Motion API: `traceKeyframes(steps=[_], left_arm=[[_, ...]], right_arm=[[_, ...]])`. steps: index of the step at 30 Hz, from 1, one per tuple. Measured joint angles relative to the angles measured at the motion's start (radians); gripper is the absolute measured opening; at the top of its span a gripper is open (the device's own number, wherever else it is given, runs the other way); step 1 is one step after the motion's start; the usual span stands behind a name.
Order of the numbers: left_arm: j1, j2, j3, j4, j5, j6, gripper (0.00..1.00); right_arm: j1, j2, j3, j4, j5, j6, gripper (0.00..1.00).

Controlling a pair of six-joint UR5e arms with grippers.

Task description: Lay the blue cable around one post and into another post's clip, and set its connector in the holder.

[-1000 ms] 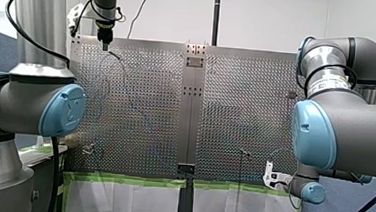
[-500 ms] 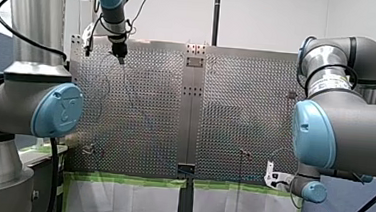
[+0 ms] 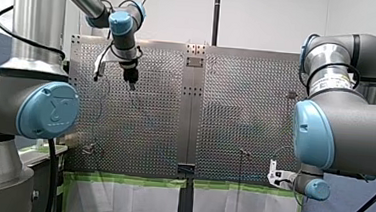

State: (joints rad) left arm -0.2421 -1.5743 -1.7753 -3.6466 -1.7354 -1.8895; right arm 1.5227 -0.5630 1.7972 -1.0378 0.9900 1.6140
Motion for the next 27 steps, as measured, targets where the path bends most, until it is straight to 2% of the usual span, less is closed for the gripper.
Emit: traceKeyframes(steps=[3,8,15,21,27], left_arm=[[-0.027,-0.027,-0.022,0.026,-0.006,-0.007,1.0],[-0.069,-0.069,-0.029,0.07,0.015,-0.029,1.0],[-0.136,-0.135,-0.032,0.136,0.02,-0.056,1.0],[-0.19,-0.19,-0.056,0.19,0.004,-0.052,1.0],[-0.244,-0.244,-0.062,0.244,0.011,-0.02,1.0]], right_arm=[[-0.003,-0.002,0.0,0.008,-0.002,-0.01,0.0],[-0.006,-0.003,0.0,0.018,-0.004,-0.023,0.0],[-0.005,-0.003,0.0,0.023,-0.012,-0.027,0.0],[-0.005,-0.004,0.0,0.022,-0.013,-0.028,0.0],[-0.003,-0.004,0.0,0.027,-0.013,-0.028,0.0]])
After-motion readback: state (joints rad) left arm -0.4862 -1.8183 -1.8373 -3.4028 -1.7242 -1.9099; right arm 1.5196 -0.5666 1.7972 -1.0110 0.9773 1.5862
